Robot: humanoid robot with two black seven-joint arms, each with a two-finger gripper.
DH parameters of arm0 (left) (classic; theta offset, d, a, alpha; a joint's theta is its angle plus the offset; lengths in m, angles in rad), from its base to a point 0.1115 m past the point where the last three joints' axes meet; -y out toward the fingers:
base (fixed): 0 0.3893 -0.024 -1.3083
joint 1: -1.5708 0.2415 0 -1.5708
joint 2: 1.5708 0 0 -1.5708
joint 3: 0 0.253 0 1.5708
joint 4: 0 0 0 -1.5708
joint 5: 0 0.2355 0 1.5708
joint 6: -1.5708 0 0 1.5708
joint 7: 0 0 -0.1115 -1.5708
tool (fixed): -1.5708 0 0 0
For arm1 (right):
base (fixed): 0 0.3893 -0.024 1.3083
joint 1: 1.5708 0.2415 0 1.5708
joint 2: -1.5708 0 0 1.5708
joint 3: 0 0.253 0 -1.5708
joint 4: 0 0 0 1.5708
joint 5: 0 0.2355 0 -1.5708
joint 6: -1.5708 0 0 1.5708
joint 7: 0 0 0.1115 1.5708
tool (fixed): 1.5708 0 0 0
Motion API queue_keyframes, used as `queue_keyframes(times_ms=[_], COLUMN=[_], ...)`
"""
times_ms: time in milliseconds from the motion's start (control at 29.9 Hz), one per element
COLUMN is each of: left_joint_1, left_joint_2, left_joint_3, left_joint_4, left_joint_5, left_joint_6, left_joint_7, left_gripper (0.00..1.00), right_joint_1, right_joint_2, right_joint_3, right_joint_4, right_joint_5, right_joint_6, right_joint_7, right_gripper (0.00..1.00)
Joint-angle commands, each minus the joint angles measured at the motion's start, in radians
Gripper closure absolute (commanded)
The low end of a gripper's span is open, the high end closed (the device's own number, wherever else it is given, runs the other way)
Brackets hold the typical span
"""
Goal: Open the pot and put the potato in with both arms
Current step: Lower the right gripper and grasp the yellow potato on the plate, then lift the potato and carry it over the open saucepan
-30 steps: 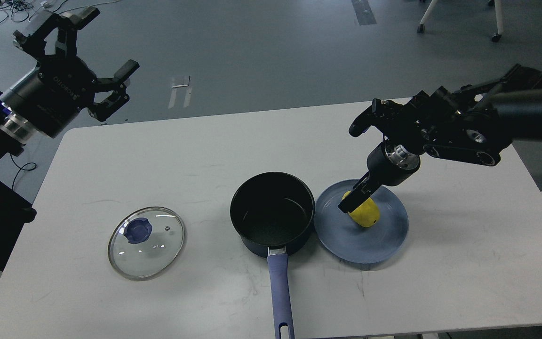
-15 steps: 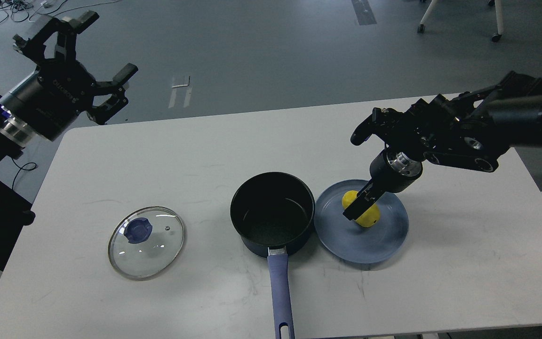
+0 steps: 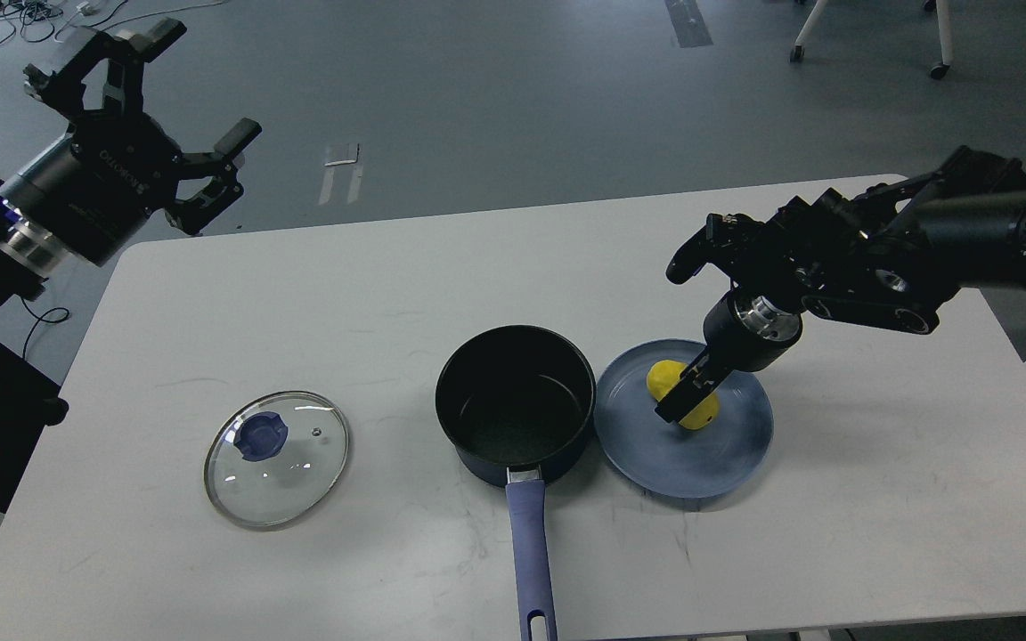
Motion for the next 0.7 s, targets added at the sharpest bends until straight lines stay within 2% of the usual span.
queue_keyframes(times_ms=[0, 67, 134, 167, 234, 301, 668], left_joint_1=[0.000, 0.000, 0.000, 0.000, 0.000, 0.000, 0.000], left_joint_2=[0.000, -0.002, 0.000, 0.000, 0.000, 0.000, 0.002], left_joint_3=[-0.001, -0.001, -0.001, -0.001, -0.001, -0.001, -0.002], left_joint_4=[0.000, 0.000, 0.000, 0.000, 0.000, 0.000, 0.000], left_joint_5=[0.000, 0.000, 0.000, 0.000, -0.002, -0.002, -0.002], left_joint_6=[0.000, 0.000, 0.000, 0.000, 0.000, 0.000, 0.000], left_joint_7=[0.000, 0.000, 0.000, 0.000, 0.000, 0.000, 0.001], left_gripper=[0.02, 0.02, 0.02, 0.02, 0.02, 0.02, 0.02], right_joint_1=[-0.001, -0.001, -0.001, -0.001, -0.003, -0.001, 0.124], right_joint_2=[0.000, 0.000, 0.000, 0.000, -0.006, -0.011, -0.093], right_joint_3=[0.001, -0.001, -0.001, -0.001, -0.001, -0.001, 0.075], right_joint_4=[0.000, 0.001, 0.001, 0.001, 0.007, 0.010, 0.090], right_joint_5=[0.000, 0.000, 0.001, 0.001, 0.001, 0.001, 0.005], right_joint_6=[0.000, 0.000, 0.000, 0.000, 0.000, 0.000, 0.000], right_joint_7=[0.000, 0.000, 0.000, 0.000, 0.000, 0.000, 0.000], right_gripper=[0.10, 0.16, 0.32, 0.32, 0.57, 0.68, 0.68])
